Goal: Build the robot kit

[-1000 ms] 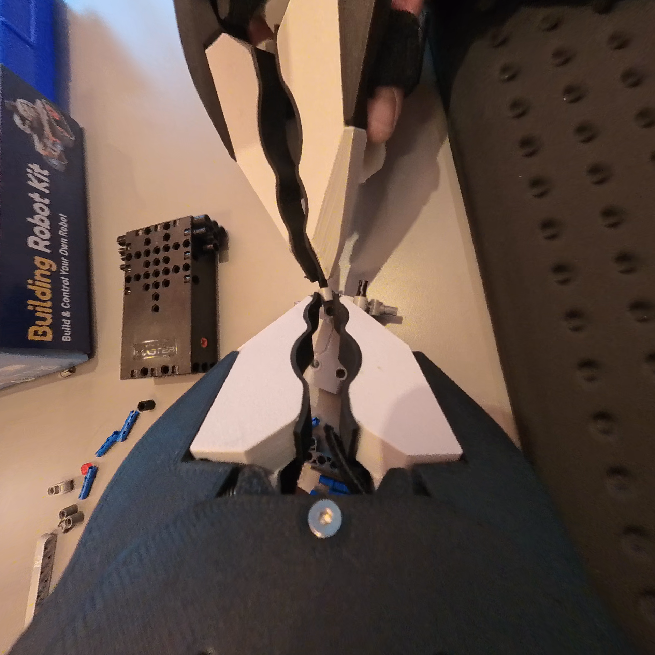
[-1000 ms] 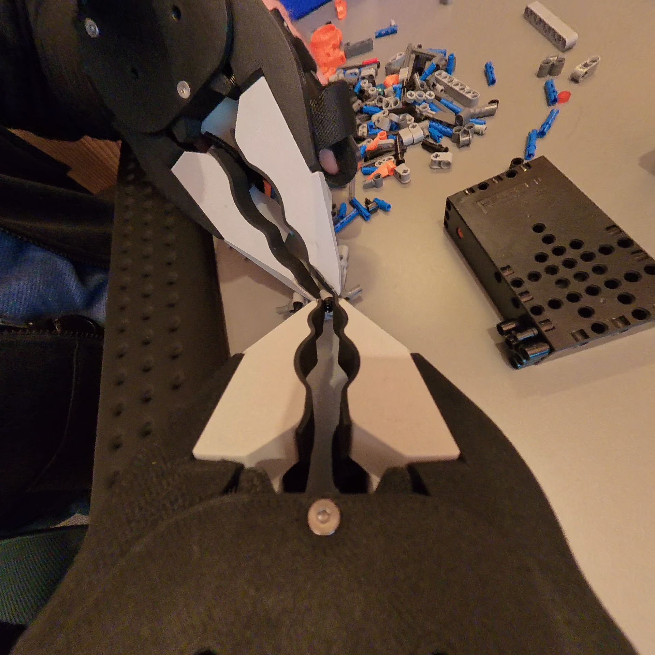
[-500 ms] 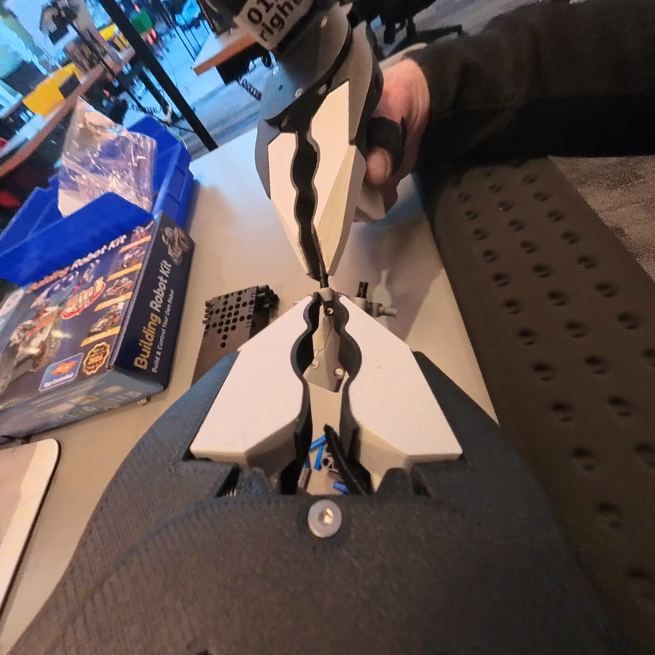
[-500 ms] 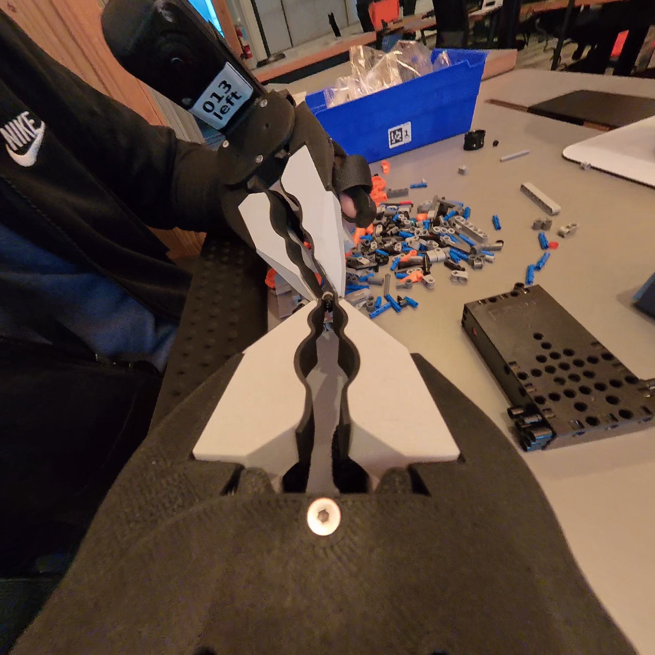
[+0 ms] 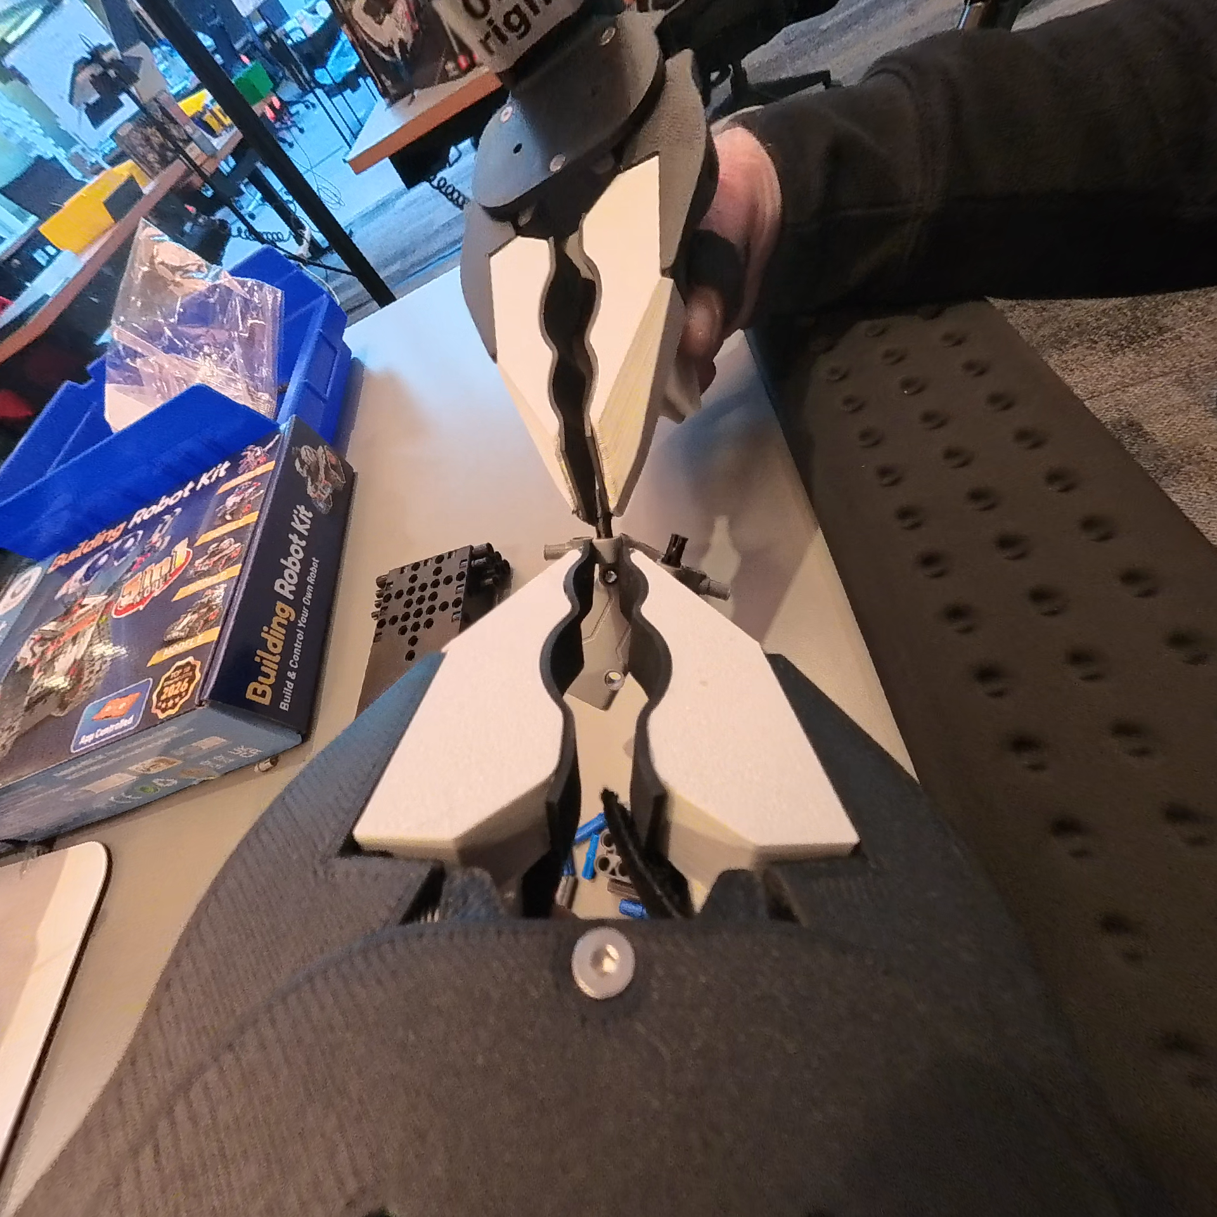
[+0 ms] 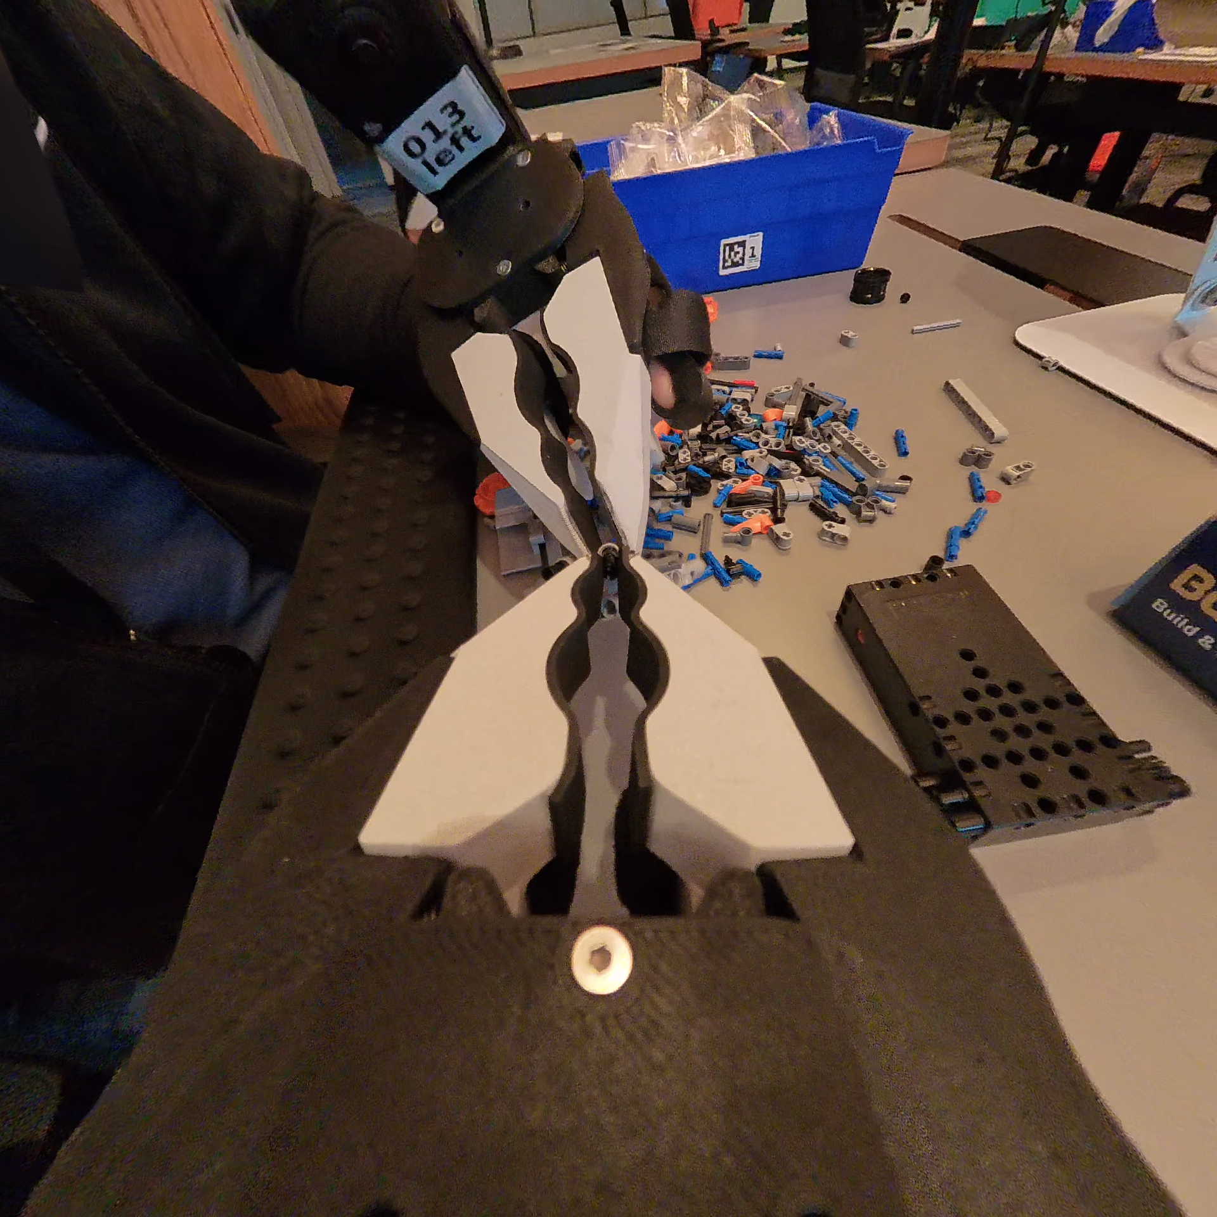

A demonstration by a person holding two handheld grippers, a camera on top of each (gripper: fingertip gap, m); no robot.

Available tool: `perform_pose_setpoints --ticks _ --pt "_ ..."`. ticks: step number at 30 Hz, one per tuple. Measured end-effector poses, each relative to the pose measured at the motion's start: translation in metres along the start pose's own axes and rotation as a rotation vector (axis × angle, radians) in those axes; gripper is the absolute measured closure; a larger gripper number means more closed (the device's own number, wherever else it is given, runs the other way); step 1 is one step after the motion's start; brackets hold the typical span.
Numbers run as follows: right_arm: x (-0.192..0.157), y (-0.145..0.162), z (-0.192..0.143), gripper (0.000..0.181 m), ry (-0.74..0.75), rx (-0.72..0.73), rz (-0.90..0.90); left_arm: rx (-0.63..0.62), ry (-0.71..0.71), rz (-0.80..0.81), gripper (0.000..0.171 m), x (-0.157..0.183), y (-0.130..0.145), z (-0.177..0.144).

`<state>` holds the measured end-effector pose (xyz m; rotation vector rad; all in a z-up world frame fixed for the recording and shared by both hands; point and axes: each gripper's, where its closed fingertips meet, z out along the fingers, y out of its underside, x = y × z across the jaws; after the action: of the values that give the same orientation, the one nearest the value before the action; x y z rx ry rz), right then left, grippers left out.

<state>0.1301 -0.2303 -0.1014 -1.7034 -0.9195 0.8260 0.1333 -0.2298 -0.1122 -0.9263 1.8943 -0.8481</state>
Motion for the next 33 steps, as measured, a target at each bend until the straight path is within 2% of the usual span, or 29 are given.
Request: perform_pose_setpoints --ticks 7,17,21,22,24,33 --pt "0.009 0.015 0.004 0.179 0.095 -0.112 -0.071 -0.113 -0.012 -0.024 0.167 -0.001 0.015 0.008" --pt "0.012 0.032 0.011 0.179 0.088 -0.193 -0.042 -0.201 -0.014 0.010 0.168 0.004 0.028 0.017" --pt "0.016 0.026 0.007 0.177 0.079 -0.142 0.020 -0.202 -0.038 0.013 0.167 -0.001 0.025 0.017" --pt "0.018 0.024 0.004 0.172 0.090 -0.128 0.032 -0.213 -0.029 -0.002 0.167 0.000 0.025 0.017" --pt "0.018 0.021 0.001 0.181 0.092 -0.105 0.027 -0.222 -0.055 0.017 0.167 -0.004 0.026 0.017" --pt "0.015 0.021 0.002 0.181 0.084 -0.112 0.003 -0.223 -0.047 0.016 0.167 -0.001 0.025 0.018"
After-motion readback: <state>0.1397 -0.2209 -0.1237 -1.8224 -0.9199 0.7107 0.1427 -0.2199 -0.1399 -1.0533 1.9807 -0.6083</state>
